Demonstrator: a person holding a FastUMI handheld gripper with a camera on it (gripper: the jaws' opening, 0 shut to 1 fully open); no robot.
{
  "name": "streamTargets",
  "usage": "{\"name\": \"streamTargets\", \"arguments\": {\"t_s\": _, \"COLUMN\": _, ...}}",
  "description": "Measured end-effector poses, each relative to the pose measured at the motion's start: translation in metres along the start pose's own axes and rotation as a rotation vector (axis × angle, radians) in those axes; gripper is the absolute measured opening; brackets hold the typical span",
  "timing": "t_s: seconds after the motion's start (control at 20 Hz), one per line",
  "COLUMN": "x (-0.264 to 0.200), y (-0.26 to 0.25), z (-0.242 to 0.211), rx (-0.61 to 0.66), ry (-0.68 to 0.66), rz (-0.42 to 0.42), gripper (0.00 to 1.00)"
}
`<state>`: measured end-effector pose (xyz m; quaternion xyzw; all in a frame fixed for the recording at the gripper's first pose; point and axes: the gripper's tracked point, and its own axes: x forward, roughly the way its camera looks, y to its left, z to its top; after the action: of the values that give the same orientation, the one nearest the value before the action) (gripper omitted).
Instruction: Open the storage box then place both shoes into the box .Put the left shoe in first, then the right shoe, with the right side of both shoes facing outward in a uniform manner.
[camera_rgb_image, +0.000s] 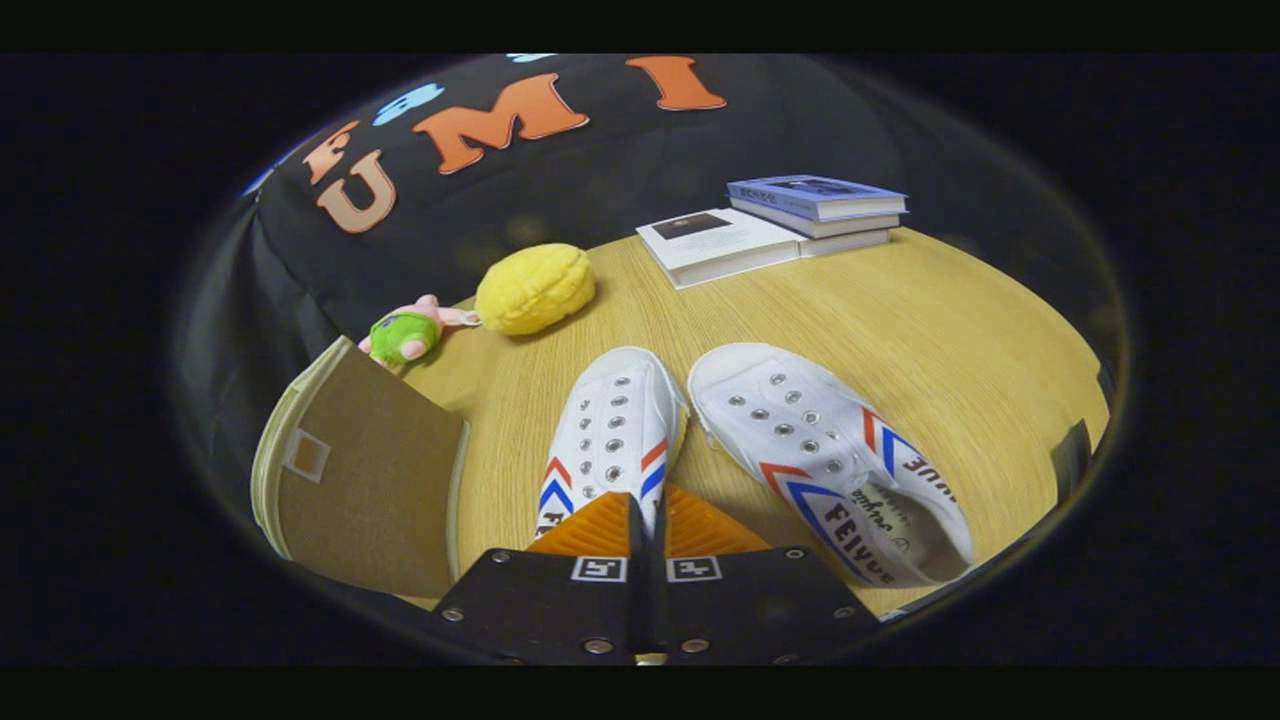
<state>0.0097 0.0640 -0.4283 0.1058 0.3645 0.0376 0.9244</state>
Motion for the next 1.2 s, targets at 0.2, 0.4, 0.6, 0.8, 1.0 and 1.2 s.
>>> {"name": "streamTargets", "arguments": {"t_s": 0.2, "x": -0.015, "y": 0.018, "z": 0.029, "rx": 0.093, "ry": -0.052, "rz": 0.027, "gripper": 0.00}}
{"name": "streamTargets", "arguments": {"t_s": 0.4, "x": -0.034, "y": 0.042, "z": 0.058, "rx": 0.127, "ry": -0.098, "rz": 0.047, "gripper": 0.00}}
{"name": "streamTargets", "arguments": {"t_s": 0.6, "x": -0.052, "y": 0.078, "z": 0.079, "rx": 0.147, "ry": -0.146, "rz": 0.064, "gripper": 0.00}}
{"name": "streamTargets", "arguments": {"t_s": 0.8, "x": -0.067, "y": 0.126, "z": 0.089, "rx": 0.175, "ry": -0.167, "rz": 0.104, "gripper": 0.00}}
{"name": "streamTargets", "arguments": {"t_s": 1.0, "x": -0.078, "y": 0.179, "z": 0.089, "rx": 0.161, "ry": -0.180, "rz": 0.162, "gripper": 0.00}}
{"name": "streamTargets", "arguments": {"t_s": 1.2, "x": -0.079, "y": 0.229, "z": 0.073, "rx": 0.117, "ry": -0.161, "rz": 0.197, "gripper": 0.00}}
